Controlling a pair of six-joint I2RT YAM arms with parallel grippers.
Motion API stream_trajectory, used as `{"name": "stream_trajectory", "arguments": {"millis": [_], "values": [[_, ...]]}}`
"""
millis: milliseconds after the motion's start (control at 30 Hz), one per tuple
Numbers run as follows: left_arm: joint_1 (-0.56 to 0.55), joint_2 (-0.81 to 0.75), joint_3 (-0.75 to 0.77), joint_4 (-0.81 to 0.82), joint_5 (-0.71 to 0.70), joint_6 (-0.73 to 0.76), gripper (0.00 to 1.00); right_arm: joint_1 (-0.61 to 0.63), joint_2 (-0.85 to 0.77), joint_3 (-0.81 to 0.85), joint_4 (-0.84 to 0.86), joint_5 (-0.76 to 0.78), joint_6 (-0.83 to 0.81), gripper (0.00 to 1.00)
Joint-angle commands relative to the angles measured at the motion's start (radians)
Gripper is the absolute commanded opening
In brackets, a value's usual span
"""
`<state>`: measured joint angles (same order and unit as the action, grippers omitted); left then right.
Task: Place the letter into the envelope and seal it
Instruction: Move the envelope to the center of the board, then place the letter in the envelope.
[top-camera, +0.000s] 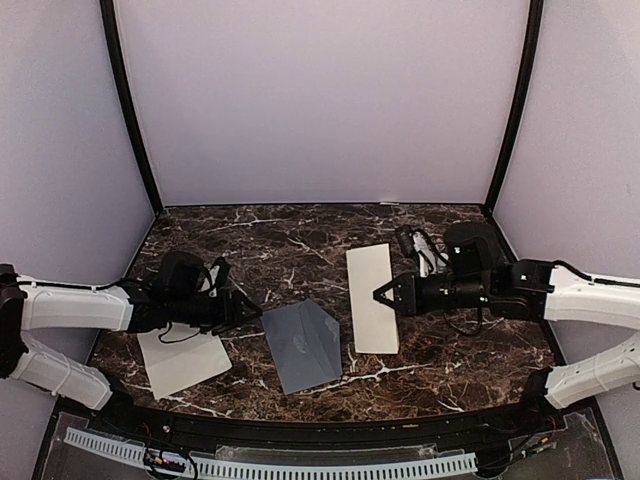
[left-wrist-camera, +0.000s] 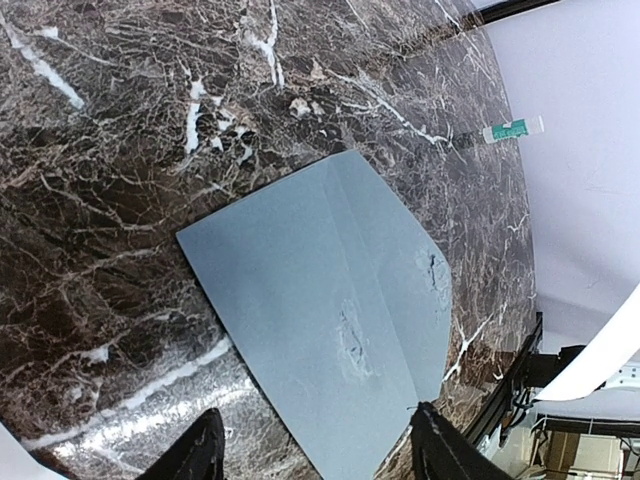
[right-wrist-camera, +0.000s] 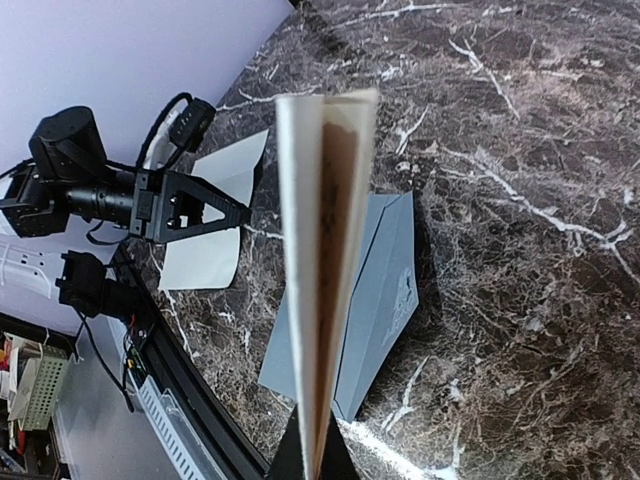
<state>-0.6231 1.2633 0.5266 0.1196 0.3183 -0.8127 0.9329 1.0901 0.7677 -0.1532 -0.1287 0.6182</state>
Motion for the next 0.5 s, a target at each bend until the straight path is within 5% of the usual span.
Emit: {"name": "stream_trajectory", "arguments": {"millis": [0,467], "values": [[-0.017,0.017,-0.02,0.062,0.037,-0.023,0.61,-0.006,0.113,0.078,0.002,-0.092,-0.015,0.0],[-0.064,0.118,-0.057,0.169,0.085,-0.04,0.61,-0.006,0.387,0.194,0.051,-0.172,-0.037,0.0]]}}
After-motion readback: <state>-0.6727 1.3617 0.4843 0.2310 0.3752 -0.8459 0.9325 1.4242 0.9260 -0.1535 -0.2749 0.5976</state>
